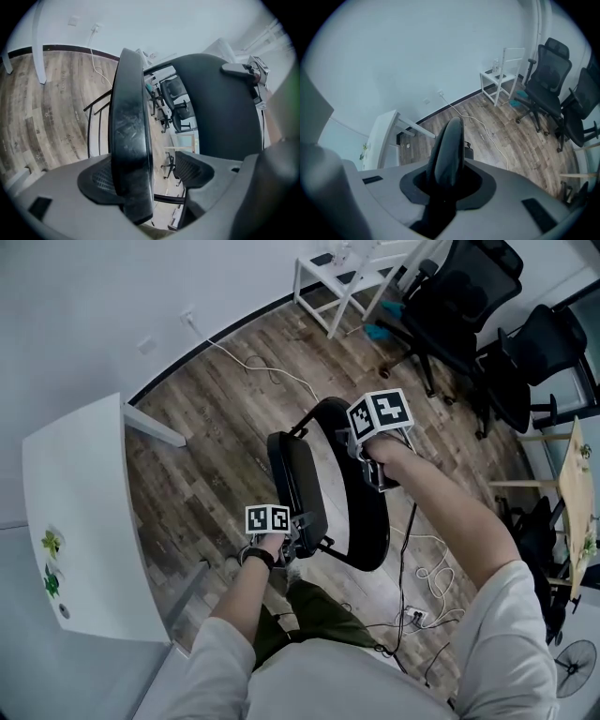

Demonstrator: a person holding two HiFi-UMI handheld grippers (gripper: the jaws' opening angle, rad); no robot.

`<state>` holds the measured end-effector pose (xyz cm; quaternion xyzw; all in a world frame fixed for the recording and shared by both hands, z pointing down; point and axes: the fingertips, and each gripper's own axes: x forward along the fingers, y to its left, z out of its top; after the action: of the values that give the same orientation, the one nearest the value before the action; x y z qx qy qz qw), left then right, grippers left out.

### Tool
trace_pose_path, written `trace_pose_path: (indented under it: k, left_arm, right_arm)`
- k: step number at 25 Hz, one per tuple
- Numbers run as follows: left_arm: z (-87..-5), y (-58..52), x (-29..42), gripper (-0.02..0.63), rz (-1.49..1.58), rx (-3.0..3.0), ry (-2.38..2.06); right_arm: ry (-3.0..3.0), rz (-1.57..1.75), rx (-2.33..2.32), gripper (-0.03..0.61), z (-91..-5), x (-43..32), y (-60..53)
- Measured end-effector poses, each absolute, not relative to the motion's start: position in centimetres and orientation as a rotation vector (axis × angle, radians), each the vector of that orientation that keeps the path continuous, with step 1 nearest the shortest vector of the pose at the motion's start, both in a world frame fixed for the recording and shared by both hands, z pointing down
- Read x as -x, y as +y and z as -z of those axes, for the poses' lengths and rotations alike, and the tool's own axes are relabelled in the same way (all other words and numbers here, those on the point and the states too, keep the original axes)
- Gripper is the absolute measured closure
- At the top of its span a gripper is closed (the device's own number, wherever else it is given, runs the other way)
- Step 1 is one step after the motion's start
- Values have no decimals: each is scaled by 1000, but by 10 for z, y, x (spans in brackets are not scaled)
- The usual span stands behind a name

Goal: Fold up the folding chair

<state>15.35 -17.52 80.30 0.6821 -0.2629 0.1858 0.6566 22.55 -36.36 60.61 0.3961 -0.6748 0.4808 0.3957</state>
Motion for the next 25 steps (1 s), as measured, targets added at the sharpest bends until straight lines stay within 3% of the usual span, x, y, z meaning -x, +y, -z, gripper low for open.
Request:
trace_pose_path:
  k: [17,25]
  left_arm:
    - [-769,-194,-263,233,-344,-1558,-464]
    - [-771,-197,-280,261,-351,-1549,-406]
  right_arm:
    - [-1666,-1232,-1037,466,-595,-231,-364]
    - [-1658,-1272,-1029,452,-595,-234,-362]
